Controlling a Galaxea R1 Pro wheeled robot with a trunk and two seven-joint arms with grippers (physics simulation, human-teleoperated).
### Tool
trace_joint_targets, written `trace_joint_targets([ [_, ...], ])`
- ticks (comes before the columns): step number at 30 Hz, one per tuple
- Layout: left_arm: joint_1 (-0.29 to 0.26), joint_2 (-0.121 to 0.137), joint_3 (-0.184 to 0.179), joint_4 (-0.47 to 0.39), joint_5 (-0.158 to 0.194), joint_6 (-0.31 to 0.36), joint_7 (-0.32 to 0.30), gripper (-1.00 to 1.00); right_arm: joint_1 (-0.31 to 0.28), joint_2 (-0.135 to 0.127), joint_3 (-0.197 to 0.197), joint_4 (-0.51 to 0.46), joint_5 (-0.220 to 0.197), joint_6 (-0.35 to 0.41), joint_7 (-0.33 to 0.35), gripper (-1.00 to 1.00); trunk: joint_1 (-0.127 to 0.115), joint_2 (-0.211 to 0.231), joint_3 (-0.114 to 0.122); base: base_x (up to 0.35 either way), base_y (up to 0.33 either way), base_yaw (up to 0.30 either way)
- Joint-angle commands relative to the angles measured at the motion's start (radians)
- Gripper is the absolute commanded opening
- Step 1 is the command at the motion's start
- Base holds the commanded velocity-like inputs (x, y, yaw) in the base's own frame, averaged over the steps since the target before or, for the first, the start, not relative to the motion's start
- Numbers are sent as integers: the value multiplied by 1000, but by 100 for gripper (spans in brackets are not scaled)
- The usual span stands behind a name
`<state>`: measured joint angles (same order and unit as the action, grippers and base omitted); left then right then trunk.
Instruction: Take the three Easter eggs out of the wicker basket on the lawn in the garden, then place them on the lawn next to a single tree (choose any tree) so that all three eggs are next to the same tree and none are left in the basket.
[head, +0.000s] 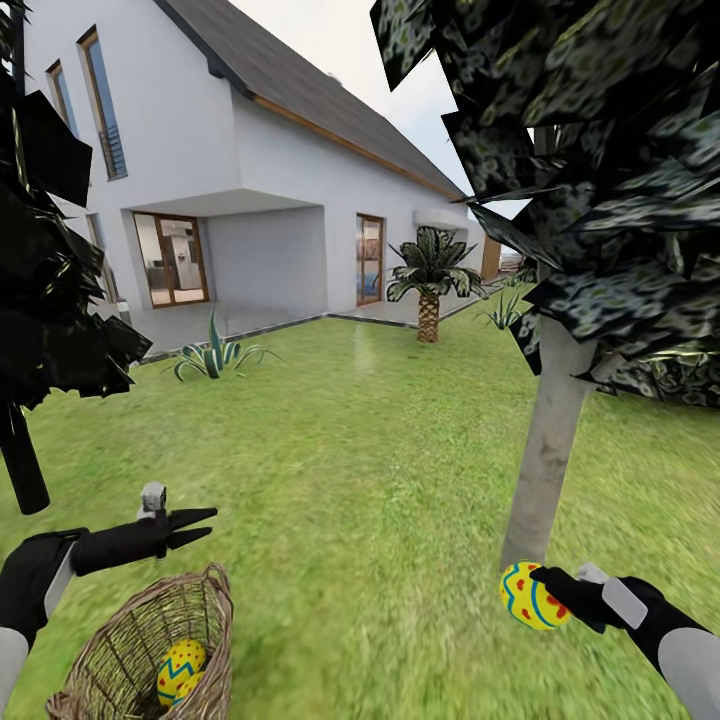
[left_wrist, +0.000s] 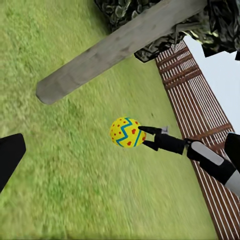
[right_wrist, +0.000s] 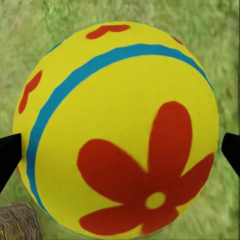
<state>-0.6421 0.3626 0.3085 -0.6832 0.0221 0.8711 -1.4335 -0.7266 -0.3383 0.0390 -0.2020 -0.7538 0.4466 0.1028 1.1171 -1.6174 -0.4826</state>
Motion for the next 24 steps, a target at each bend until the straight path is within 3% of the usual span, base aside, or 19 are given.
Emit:
trace_joint_targets([
  [1,-1,-10,0,-4,-1,11,3,100,-1,0,4,0,-2,-22,0,-100,4,-8,-4,0,0,0],
  [4,-1,-55,0,-18,-1,11,91,100,-1,1,5,0,-2,-68,-49,-100,15,-29,-14,0,0,0],
  [11,-2,-205,2,-46,3,19,476,100,-1,1,4,0,0,-84,-97,-100,42,-78,-36,0,0,0],
  [16,-2,-237,3,-53,4,14,628,100,-1,2,5,0,0,-103,-166,-100,61,-113,-51,0,0,0],
  [21,-2,-330,2,-56,4,9,813,100,-1,9,6,-2,2,-118,-233,-100,80,-148,-67,0,0,0],
  [24,-2,-364,2,-75,6,-5,899,100,-1,11,7,-2,2,-144,-276,-100,92,-169,-76,0,0,0],
])
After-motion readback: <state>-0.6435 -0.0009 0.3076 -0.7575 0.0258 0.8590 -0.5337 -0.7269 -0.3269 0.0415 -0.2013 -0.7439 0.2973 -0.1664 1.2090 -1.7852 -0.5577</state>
